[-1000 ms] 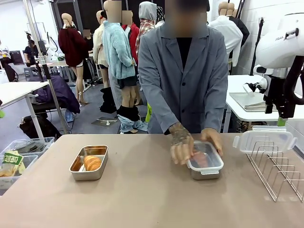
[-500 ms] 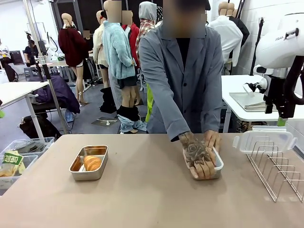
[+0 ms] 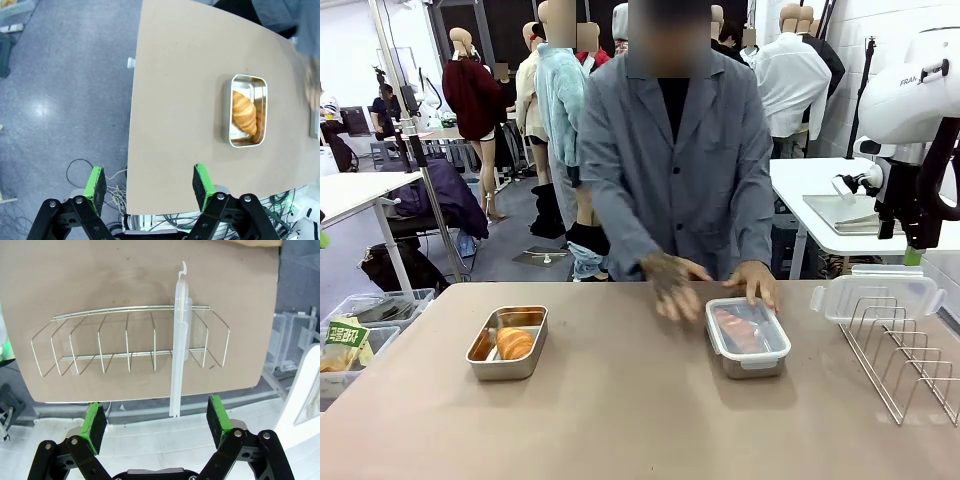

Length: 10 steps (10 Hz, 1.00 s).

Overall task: Place the bread in airtight containers.
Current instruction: Pick up one Airtight Container lid and hand it to the human.

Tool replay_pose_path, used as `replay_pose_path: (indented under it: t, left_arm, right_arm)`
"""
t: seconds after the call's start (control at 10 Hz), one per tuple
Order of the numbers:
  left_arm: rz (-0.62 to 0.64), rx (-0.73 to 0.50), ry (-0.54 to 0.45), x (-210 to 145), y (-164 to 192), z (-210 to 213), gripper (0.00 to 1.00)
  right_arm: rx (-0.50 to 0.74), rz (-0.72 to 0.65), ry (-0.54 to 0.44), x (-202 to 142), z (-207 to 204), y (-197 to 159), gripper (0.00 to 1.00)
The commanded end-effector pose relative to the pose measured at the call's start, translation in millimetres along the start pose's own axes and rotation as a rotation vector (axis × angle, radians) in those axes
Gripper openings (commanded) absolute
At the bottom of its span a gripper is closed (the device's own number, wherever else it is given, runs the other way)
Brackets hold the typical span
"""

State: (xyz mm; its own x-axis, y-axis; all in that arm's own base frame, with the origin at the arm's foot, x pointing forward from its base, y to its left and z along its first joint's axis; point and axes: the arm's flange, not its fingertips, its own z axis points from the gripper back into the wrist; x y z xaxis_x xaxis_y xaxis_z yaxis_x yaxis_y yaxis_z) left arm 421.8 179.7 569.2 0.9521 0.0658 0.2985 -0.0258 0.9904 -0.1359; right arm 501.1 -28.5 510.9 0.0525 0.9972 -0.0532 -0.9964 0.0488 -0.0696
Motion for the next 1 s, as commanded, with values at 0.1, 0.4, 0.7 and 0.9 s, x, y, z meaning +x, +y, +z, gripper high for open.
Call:
replay_pose_path:
  t: [0.1,0.4,0.7,0.9]
  left_arm:
    - [0.000,0.023,-0.003,-1.5,0.7,0.7,0.89]
    - [0.000,0.023,-0.003,-1.5,0.7,0.7,0.89]
    - [0.000,0.023,-0.003,-1.5,0.7,0.7,0.89]
    - [0.000,0.023,-0.003,-1.5,0.7,0.7,0.89]
  right_arm:
    - [0.008,-0.013,0.006,0.4,1.0,0.5,1.00]
    - [0.008,-0.013,0.006,0.4,1.0,0.5,1.00]
    - [0.008,-0.013,0.006,0.4,1.0,0.5,1.00]
    - [0.008,-0.013,0.006,0.4,1.0,0.5,1.00]
